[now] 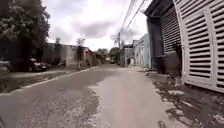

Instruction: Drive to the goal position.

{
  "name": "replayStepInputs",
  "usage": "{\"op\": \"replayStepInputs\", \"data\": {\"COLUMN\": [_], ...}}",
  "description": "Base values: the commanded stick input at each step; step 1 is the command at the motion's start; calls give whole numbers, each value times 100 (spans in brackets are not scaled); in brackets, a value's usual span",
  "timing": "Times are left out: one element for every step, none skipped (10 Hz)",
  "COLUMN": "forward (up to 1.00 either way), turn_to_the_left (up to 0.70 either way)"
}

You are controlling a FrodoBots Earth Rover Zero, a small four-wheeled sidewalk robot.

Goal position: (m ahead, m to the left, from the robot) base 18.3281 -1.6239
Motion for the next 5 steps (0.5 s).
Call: {"op": "replayStepInputs", "data": {"forward": [50,50,50,50,50], "turn_to_the_left": [0,0,0,0,0]}}
